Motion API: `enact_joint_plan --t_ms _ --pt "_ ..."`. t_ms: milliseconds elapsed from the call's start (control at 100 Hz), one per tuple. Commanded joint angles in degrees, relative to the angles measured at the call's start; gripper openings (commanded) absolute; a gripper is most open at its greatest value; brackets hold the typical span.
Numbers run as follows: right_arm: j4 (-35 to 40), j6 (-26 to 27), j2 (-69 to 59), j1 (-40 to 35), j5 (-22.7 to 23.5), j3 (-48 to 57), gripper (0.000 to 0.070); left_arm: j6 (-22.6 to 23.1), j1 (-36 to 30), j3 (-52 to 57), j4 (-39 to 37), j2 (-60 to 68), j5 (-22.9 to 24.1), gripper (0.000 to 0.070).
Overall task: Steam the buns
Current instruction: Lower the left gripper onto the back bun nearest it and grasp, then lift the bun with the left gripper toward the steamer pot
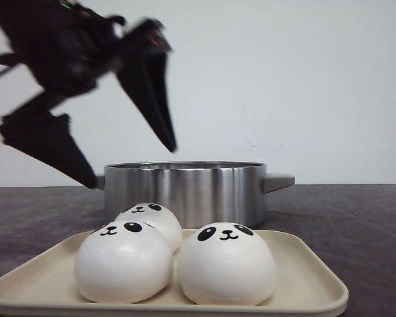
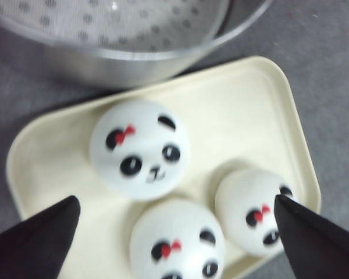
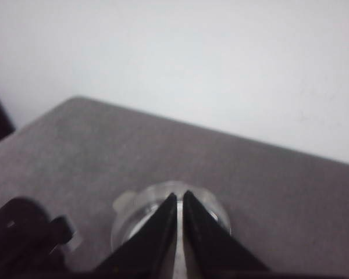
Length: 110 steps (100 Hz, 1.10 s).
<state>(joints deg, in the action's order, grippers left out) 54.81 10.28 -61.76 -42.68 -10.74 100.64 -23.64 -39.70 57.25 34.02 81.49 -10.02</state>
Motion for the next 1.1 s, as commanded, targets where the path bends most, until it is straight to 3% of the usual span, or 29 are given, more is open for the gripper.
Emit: enact_joint_plan --t_ms 0,420,580,680,720,830,970,1090 --pt "0.28 0.42 -0.48 -0.48 -0.28 0.94 0.0009 -0.66 -0.96 2.36 -0.17 3.19 1.79 0.0700" --pt "1.01 1.29 0.04 -0.48 -0.31 0.94 0.0009 -1.07 -1.18 4.63 0.52 13.31 4.72 0.0699" --pt "1.01 1.27 0.02 -0.48 -0.33 0.94 0.0009 -1.09 -1.18 4.63 -0.50 16.00 6.03 0.0586" --pt "1.05 1.27 0.02 -0.48 -1.42 0.94 0.0009 -1.09 -1.18 4.63 -0.57 17.18 6.01 0.0575" --pt "1.14 1.25 0.02 -0.48 -1.57 0.94 0.0009 -1.07 -1.18 4.63 -0.48 17.53 6.03 0.0515" --pt "1.53 1.27 0.02 -0.48 -1.62 0.94 0.0009 -1.07 -1.20 4.63 -0.66 17.68 6.01 0.0263" --pt "2.05 1.27 0.02 -0.48 -1.77 0.94 0.0009 -0.98 -1.20 4.63 -0.87 17.66 6.01 0.0012" --pt "2.47 1.27 0.00 -0.48 -1.75 0.94 0.0009 -0.90 -1.22 4.94 -0.07 17.25 5.97 0.0001"
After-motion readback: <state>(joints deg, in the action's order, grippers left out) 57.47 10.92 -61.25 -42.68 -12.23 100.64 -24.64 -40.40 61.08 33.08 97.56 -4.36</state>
